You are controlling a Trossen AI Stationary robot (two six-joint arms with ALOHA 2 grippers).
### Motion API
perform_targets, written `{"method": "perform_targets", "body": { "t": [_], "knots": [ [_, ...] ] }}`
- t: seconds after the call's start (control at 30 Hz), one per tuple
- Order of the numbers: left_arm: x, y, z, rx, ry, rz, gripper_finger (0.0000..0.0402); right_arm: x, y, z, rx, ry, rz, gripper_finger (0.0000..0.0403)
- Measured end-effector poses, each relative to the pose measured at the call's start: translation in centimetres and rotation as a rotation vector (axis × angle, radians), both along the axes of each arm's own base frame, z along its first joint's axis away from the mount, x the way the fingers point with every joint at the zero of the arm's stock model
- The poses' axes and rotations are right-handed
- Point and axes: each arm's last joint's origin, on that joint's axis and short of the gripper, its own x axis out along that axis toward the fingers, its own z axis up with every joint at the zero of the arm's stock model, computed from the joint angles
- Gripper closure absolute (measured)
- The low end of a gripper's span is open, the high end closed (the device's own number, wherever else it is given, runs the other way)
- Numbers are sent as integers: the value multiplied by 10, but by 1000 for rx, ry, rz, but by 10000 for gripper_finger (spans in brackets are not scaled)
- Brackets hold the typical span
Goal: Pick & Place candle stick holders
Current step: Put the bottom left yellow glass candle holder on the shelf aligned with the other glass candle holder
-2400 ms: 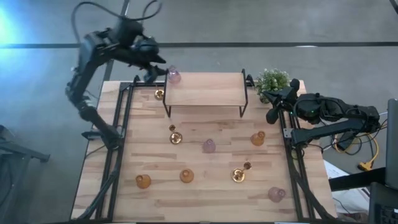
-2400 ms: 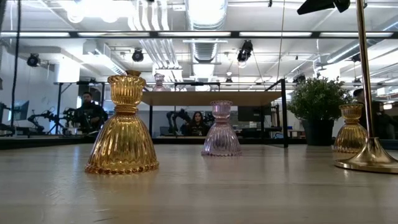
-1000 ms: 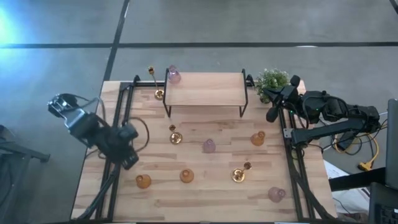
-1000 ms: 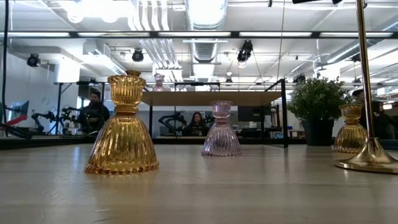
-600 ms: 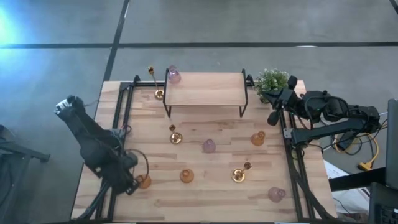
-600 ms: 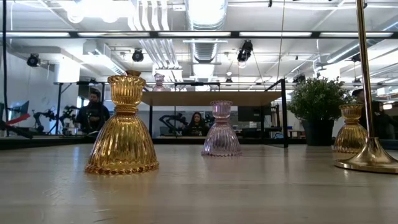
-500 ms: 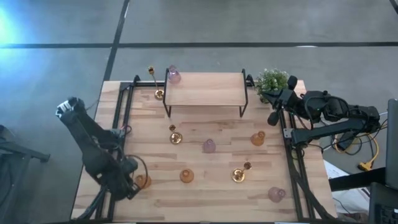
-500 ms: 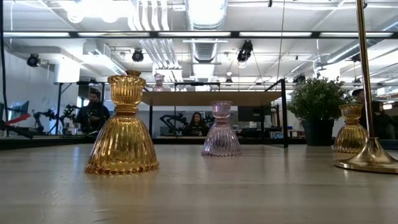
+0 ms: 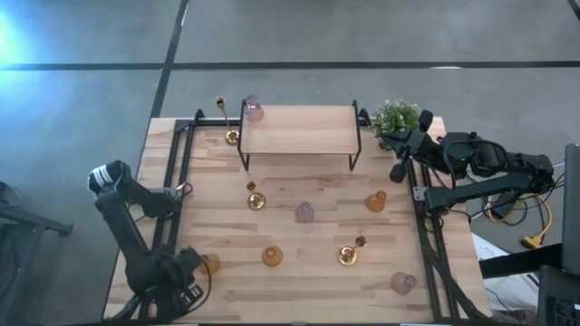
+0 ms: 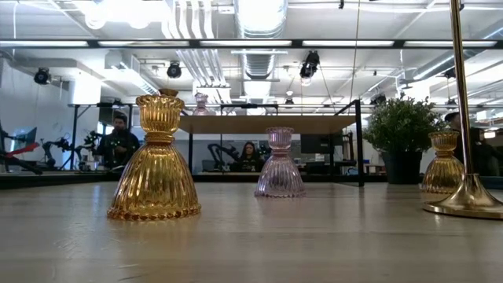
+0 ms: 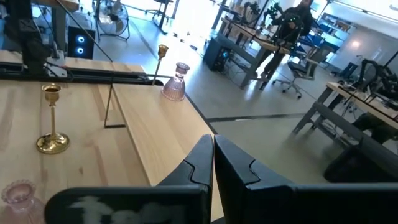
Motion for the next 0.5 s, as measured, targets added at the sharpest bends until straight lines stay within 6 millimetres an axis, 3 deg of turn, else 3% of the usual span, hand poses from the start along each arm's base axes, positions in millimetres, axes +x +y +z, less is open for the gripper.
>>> {"method": "perform_targets", "body": {
  "t": [0.5],
  "knots": [
    [9,-20,-34,113,-85,1,330,0,0,0,1,-2,-1,394]
  ]
}}
